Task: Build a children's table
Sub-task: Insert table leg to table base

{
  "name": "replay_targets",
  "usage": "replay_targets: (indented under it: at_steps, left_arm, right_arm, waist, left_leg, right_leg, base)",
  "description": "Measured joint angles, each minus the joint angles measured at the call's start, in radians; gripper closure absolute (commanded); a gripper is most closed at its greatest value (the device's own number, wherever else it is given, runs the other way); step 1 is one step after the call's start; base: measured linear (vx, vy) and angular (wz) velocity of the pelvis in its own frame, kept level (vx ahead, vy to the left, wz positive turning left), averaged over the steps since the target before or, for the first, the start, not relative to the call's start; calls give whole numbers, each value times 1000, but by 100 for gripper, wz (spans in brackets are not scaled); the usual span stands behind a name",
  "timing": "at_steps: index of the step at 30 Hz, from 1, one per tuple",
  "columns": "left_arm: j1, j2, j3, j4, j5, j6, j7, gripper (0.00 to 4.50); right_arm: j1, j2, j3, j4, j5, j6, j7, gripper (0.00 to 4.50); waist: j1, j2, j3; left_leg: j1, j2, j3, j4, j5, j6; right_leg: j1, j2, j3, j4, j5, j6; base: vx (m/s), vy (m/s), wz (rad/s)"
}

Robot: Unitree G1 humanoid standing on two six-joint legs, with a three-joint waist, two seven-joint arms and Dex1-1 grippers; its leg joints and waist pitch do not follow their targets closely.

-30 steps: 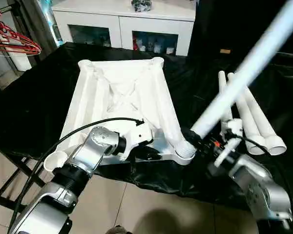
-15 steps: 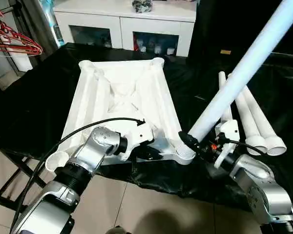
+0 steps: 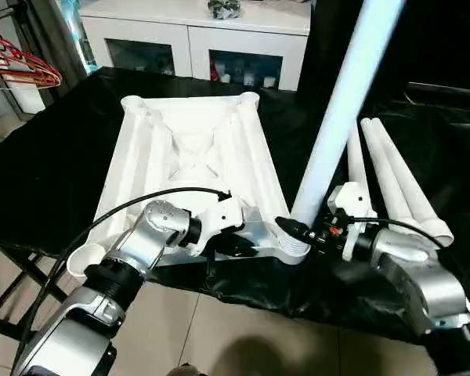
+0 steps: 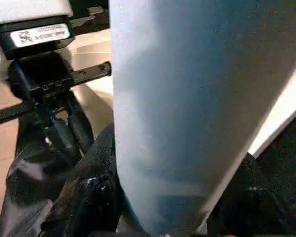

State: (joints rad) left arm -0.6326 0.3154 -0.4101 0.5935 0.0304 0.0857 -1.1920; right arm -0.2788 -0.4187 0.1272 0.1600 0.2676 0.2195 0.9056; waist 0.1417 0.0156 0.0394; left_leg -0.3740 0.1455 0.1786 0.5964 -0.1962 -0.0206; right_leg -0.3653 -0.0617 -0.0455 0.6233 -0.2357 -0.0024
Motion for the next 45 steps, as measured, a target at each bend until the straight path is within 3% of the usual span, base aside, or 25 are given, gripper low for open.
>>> replay_targets:
  at_steps: [15,25,30,35,45]
  left_arm:
    - [-31,41,-18,31,-6,-50,-152,450]
    - [-67,27,-19,100,6,-71,-142,450]
    - [-77,9,-3,116,22,-49,-54,450]
    - [-77,-53,46,118,34,41,120,450]
    - [-41,-221,101,36,69,203,464,450]
  right_arm:
    - [-10,-38,38,31,23,-77,217,261]
    - [-44,-23,29,98,28,-99,233,261]
    - [-72,36,3,173,13,-135,134,261]
    - [-164,116,-35,324,-36,-180,-91,261]
    - [-287,201,-103,499,-78,-203,-364,261]
  waist:
    - [16,-4,2]
    - [28,-4,2]
    - [23,-4,3]
    - [-7,-7,5]
    - [-10,-9,6]
  left_leg:
    - [-1,0,1,0,0,0]
    - [1,1,1,0,0,0]
    - [2,1,1,0,1,-1]
    - [3,1,1,0,1,-2]
    - [-1,2,1,-2,1,-1]
  right_leg:
    - [0,0,-1,-3,-1,-1]
    - [0,0,-1,1,0,-2]
    - [0,0,-1,1,2,-5]
    - [-2,-1,-1,0,5,-9]
    - [-7,0,-2,-4,5,-9]
  base:
    - [0,0,0]
    - [0,0,0]
    - [0,0,0]
    - [0,0,0]
    - [0,0,0]
